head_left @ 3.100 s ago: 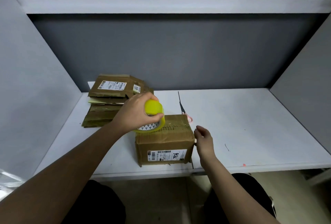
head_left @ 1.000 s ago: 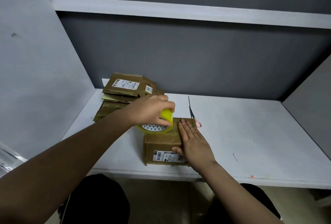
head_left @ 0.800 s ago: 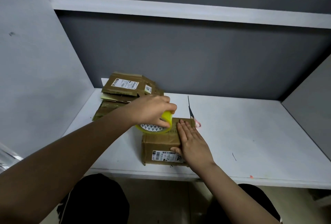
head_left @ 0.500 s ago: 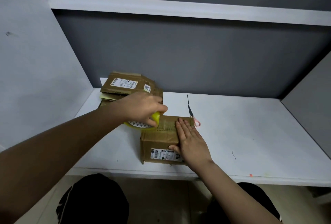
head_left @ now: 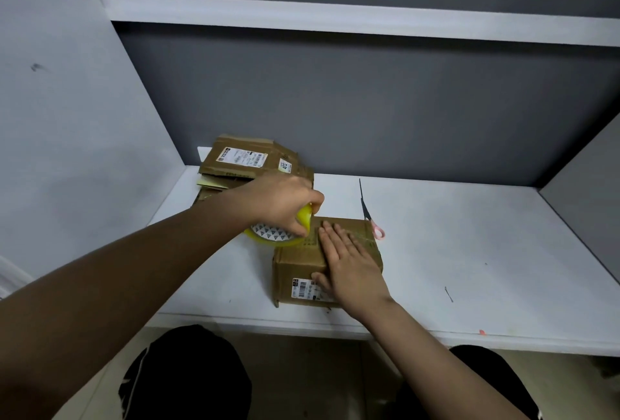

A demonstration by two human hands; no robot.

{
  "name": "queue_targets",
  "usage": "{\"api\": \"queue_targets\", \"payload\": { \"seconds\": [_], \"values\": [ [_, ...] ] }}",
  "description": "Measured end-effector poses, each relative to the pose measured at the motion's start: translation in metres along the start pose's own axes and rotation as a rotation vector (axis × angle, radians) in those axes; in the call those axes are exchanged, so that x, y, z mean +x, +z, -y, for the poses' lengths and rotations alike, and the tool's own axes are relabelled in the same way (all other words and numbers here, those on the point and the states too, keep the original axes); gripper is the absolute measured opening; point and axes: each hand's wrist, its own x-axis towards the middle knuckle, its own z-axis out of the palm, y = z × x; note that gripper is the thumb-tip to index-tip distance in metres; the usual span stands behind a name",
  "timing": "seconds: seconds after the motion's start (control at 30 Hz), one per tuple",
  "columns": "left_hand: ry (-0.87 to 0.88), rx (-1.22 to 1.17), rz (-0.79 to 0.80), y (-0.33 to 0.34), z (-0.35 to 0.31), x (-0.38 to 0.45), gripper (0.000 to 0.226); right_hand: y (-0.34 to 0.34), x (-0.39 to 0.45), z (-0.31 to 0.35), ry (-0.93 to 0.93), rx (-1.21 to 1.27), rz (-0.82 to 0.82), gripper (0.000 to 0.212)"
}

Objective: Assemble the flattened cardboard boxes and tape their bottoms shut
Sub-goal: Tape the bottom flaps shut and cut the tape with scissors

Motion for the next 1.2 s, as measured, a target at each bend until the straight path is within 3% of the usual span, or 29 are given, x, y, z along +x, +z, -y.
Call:
{"api": "queue_targets", "payload": {
  "seconds": [0.33, 0.67, 0.97, 1.2],
  "values": [
    [0.022, -0.399, -0.234, 0.019, 0.025, -0.032, 0.049, -0.006, -0.003, -0.002, -0.078, 0.017, -0.014, 0.07],
    [0.113, -0.025, -0.002, 0.02, 0.045, -0.035, 0.046, -0.007, -0.003, -0.009, -0.084, 0.037, 0.038, 0.071],
    [0.091, -0.035, 0.066, 0.044, 0.048, -0.038, 0.05, -0.002, -0.003, -0.004, -0.019, 0.014, 0.036, 0.069],
    [-0.041, -0.349, -0.091, 0.075, 0.05, -0.053, 0.057, -0.009, -0.005, 0.0, -0.036, 0.03, -0.004, 0.076]
  ]
}}
